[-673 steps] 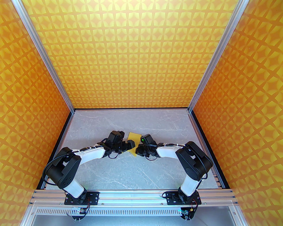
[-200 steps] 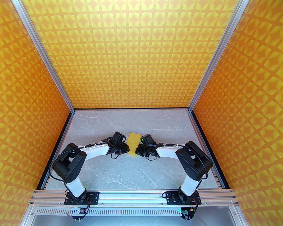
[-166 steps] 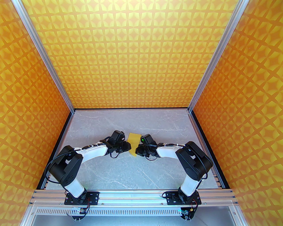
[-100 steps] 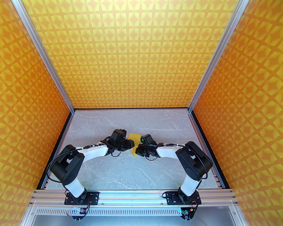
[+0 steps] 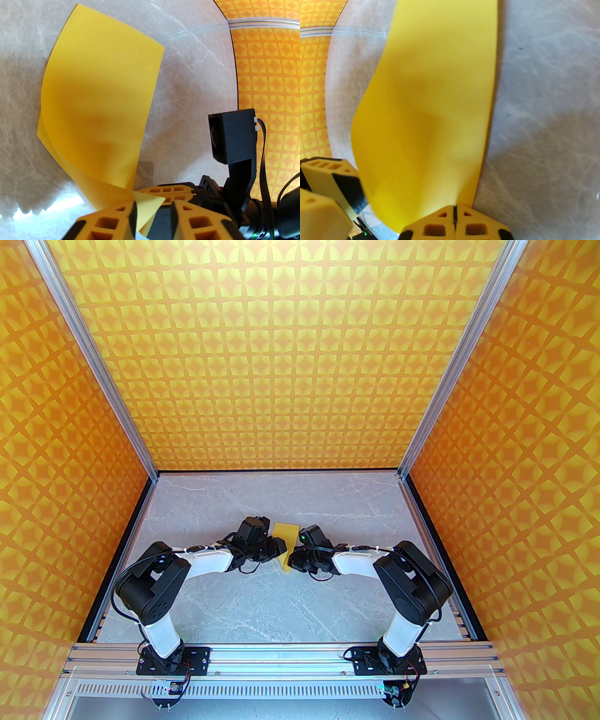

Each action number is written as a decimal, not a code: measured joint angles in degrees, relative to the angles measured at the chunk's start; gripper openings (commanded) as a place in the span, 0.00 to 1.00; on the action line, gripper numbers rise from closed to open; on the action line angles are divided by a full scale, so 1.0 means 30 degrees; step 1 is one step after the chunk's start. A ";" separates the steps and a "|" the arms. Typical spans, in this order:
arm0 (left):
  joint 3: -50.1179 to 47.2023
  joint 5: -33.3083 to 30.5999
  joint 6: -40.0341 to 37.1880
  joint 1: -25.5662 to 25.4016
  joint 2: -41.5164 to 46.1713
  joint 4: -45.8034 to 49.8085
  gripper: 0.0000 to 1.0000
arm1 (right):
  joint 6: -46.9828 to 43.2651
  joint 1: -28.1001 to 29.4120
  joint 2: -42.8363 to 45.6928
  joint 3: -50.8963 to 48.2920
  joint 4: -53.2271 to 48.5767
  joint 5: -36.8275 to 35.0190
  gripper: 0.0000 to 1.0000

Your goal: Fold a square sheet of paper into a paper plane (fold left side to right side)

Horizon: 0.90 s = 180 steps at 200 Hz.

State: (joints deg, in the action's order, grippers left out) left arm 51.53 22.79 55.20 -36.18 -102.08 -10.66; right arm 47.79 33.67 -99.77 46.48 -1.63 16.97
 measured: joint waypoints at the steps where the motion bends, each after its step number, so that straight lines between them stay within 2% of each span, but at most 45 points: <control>1: 0.0000 0.0007 0.0066 0.0000 -0.0015 -0.0029 0.23 | -0.0015 0.0007 0.0022 -0.0007 -0.0029 -0.0022 0.00; 9: 0.0000 0.0022 0.0066 0.0007 -0.0109 -0.0146 0.23 | -0.0022 0.0000 0.0124 -0.0044 -0.0109 -0.0153 0.00; 23: 0.0000 0.0051 0.0153 0.0007 -0.0219 -0.0211 0.14 | -0.0029 0.0000 0.0262 -0.0109 -0.0197 -0.0270 0.00; 75: 0.0000 0.0073 0.0102 0.0007 -0.0503 -0.0342 0.14 | -0.0022 -0.0066 0.0918 -0.0197 -0.0219 -0.0525 0.02; 95: 0.0000 0.0073 0.0109 0.0007 -0.0503 -0.0444 0.14 | 0.0000 -0.0357 0.1559 -0.0816 0.0189 -0.0525 0.06; 154: 0.0000 0.0073 0.0109 0.0007 -0.0561 -0.0568 0.15 | 0.1807 -0.1282 0.3483 -0.4510 0.5544 -0.0474 0.19; 180: 0.0000 0.0073 0.0117 0.0007 -0.0750 -0.0583 0.15 | 0.2463 -0.1282 0.3483 -0.5085 0.7526 -0.0291 0.20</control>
State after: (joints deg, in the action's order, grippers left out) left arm 51.53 23.00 55.55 -36.16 -104.33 -12.40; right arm 55.18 29.82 -89.32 31.22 20.95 16.10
